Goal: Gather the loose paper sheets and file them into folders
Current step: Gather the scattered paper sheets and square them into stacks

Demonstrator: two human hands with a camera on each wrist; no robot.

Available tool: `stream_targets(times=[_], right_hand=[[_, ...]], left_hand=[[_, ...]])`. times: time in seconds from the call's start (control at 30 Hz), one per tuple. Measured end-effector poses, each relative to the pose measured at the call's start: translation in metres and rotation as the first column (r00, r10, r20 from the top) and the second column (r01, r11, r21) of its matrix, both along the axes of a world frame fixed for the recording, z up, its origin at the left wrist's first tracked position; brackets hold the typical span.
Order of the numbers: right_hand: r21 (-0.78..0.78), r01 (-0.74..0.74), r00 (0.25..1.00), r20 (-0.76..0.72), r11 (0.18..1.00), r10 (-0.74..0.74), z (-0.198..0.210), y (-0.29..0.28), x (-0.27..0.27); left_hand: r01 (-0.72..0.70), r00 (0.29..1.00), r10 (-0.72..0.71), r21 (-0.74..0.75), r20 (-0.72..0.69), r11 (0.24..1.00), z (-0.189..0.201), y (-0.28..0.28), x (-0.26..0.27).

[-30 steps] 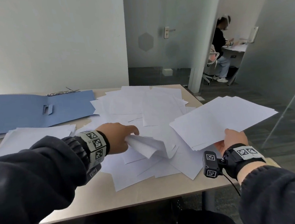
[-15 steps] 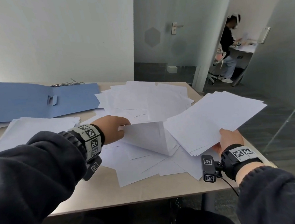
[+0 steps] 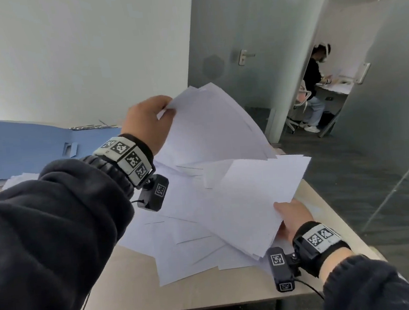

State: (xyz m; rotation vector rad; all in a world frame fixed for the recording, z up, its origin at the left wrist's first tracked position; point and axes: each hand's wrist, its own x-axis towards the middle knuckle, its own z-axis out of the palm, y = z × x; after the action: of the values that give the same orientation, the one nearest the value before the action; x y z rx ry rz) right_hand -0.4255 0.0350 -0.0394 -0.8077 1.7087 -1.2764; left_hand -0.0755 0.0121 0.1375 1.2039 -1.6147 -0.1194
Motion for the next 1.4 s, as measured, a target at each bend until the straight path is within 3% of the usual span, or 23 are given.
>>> stream_targets(times=[0.13,0.23,0.33,0.43,0.53,0.63,0.73,0.9,0.97,1.03,1.1,1.23,1.4], right_hand=[[0.065,-0.162,0.968,0.204,0.985,0.146,0.032,0.032,0.046],[0.09,-0.243,0.961,0.158,0.966,0.227,0.03,0.033,0.044],[0.101,-0.316,0.927,0.243,0.944,0.284,0.024,0.035,0.04],[0.179,-0.322,0.926,0.262,0.93,0.27,0.021,0.034,0.038],[0.22,-0.403,0.891,0.317,0.889,0.325,0.029,0.036,0.044],[0.202,-0.486,0.863,0.264,0.85,0.43,0.028,0.037,0.055],[0.175,-0.507,0.858,0.194,0.844,0.476,0.022,0.035,0.065],[-0.004,-0.516,0.856,-0.02,0.856,0.516,0.029,0.028,0.071],[-0.075,-0.475,0.88,-0.028,0.877,0.474,0.036,0.024,0.07],[-0.164,-0.426,0.904,-0.029,0.89,0.427,0.044,0.019,0.069],[-0.254,-0.389,0.918,-0.021,0.886,0.397,0.053,0.014,0.071],[-0.419,-0.329,0.934,-0.016,0.846,0.356,0.079,0.009,0.082],[-0.537,-0.295,0.923,0.054,0.79,0.381,0.095,0.011,0.086]], left_hand=[[0.265,0.963,-0.268,0.098,0.018,0.959,-0.017,0.008,-0.023],[0.399,0.903,-0.427,0.279,0.048,0.874,-0.055,0.005,-0.015],[0.385,0.845,-0.523,0.554,0.11,0.738,-0.093,-0.005,0.005],[0.3,0.814,-0.56,0.713,0.156,0.634,-0.117,-0.008,0.017],[0.171,0.78,-0.557,0.76,0.284,0.627,-0.135,-0.009,0.02],[0.091,0.736,-0.566,0.775,0.371,0.626,-0.137,-0.007,0.009],[0.097,0.772,-0.508,0.72,0.381,0.688,-0.138,-0.003,-0.003],[0.045,0.95,-0.255,0.729,0.18,0.683,-0.128,-0.011,0.002],[0.117,0.989,-0.142,0.738,-0.029,0.664,-0.122,-0.016,0.007],[0.237,0.967,-0.082,0.726,-0.243,0.646,-0.116,-0.016,0.01],[0.328,0.931,-0.1,0.679,-0.352,0.657,-0.107,-0.014,0.011],[0.319,0.885,-0.086,0.46,-0.458,0.829,-0.084,0.001,0.007],[0.381,0.784,-0.159,0.262,-0.6,0.887,-0.072,0.027,-0.004]])
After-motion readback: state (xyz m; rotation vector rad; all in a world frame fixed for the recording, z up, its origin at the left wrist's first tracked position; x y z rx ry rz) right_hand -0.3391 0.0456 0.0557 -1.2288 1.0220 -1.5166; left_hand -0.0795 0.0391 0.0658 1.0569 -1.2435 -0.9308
